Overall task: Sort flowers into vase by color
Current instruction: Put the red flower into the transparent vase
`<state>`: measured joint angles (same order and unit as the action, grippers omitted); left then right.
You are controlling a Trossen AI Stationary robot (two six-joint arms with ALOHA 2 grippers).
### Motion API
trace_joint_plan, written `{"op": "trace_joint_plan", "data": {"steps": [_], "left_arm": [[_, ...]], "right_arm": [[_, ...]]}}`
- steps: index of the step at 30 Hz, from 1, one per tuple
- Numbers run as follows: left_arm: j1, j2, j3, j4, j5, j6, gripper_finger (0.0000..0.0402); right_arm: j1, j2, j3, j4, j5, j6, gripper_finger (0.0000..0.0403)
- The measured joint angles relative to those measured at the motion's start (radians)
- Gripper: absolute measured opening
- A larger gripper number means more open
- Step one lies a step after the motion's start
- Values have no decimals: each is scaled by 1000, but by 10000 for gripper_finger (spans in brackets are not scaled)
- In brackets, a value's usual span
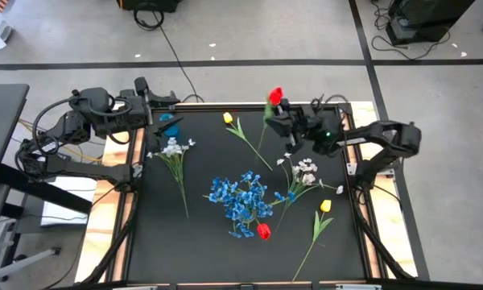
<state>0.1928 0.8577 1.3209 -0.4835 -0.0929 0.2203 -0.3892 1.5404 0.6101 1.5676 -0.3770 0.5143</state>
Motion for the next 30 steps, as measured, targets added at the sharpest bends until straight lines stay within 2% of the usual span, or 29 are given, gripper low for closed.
{"op": "trace_joint_plan", "data": {"steps": [2,5,12,30], "left_arm": [[0,0,0,0,0,0,215],[0,0,0,0,0,0,215],[0,0,0,0,0,0,215],[0,0,0,0,0,0,215]], "right_arm": [[29,31,-25,-7,40,51,2],[94,86,-23,-14,42,56,2],[218,143,66,-6,57,25,2],[326,144,112,-14,97,4,2]]}}
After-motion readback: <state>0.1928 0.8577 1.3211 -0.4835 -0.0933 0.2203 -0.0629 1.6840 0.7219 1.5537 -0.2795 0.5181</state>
